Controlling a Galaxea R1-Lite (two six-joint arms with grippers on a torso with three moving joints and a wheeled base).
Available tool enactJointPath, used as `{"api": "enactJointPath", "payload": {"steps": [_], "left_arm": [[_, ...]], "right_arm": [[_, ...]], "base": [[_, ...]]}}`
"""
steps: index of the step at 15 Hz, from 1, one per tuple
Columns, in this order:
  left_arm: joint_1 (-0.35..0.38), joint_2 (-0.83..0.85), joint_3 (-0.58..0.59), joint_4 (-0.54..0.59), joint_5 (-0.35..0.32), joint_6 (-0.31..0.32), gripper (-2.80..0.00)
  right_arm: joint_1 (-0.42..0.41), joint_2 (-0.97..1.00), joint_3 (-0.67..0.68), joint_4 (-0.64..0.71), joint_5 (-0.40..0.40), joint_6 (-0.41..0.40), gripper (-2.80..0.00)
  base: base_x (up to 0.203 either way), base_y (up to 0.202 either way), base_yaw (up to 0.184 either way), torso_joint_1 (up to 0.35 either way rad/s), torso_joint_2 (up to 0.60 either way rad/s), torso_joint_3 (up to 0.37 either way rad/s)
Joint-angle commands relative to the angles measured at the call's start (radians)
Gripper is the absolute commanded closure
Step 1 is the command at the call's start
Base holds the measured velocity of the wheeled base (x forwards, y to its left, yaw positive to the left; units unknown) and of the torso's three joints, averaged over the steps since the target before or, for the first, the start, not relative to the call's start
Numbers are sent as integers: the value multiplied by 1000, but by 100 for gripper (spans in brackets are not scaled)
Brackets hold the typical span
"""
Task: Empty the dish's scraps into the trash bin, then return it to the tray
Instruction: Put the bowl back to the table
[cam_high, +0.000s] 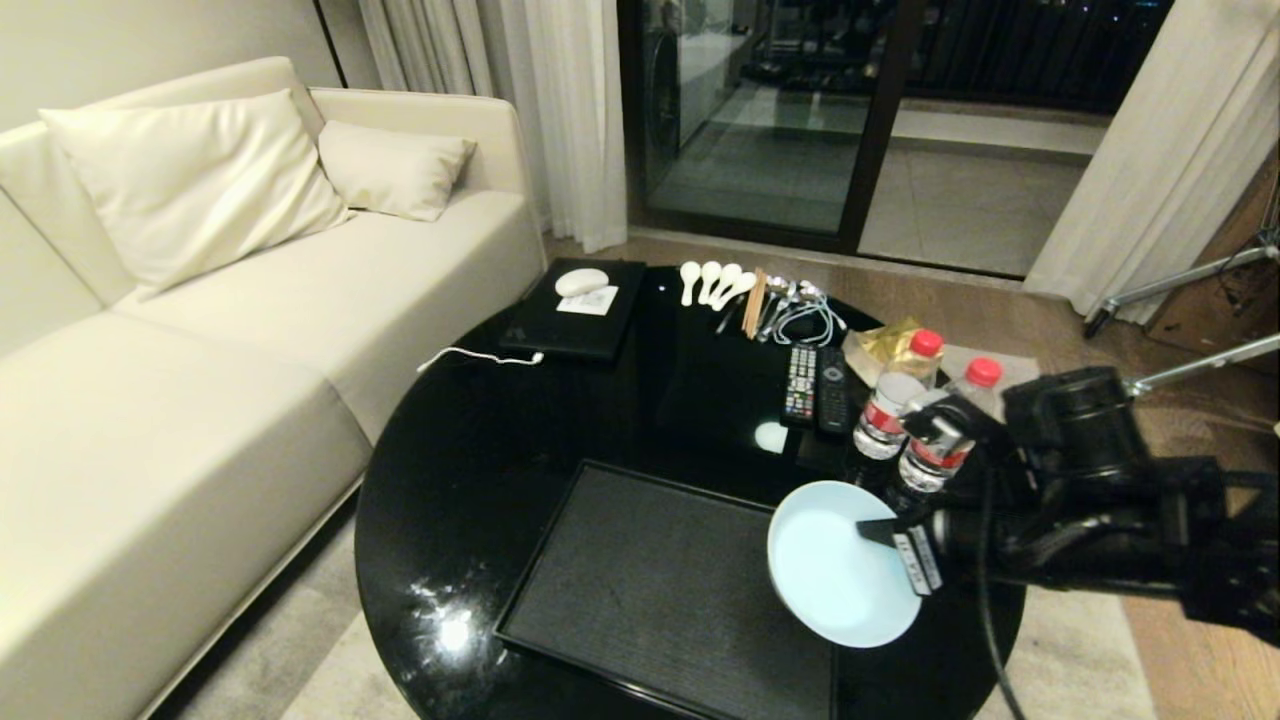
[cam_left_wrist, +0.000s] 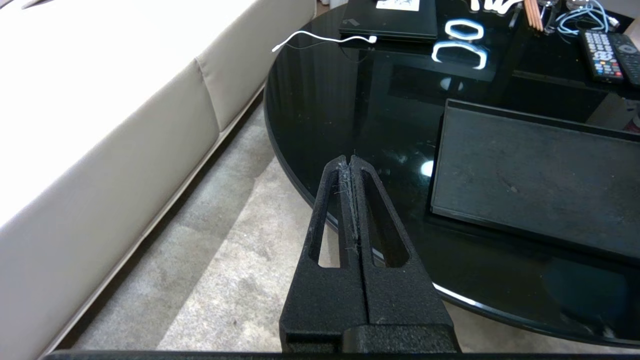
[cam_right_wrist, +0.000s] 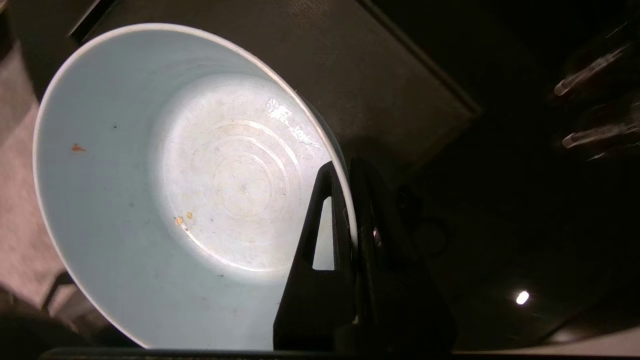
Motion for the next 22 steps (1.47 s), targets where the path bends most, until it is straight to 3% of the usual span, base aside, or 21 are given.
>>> {"api": "enactJointPath", "payload": {"steps": [1, 3, 6, 18, 19, 22], "left_arm": [[0, 0, 0, 0, 1, -1, 0], [0, 0, 0, 0, 1, -1, 0], [0, 0, 0, 0, 1, -1, 0], [0, 0, 0, 0, 1, -1, 0], [0, 0, 0, 0, 1, -1, 0], [0, 0, 0, 0, 1, -1, 0]], "right_arm": [[94, 234, -90, -15, -126, 149, 0], [145, 334, -144, -20, -192, 261, 0], [165, 453, -179, -31, -213, 336, 0], [163, 574, -315, -69, -216, 411, 0], [163, 580, -315, -74, -216, 421, -280], [160, 583, -314, -76, -247, 424, -280]], "base": [[0, 0, 0, 0, 0, 0], [0, 0, 0, 0, 0, 0], [0, 0, 0, 0, 0, 0], [0, 0, 0, 0, 0, 0], [0, 0, 0, 0, 0, 0], [0, 0, 0, 0, 0, 0]]}}
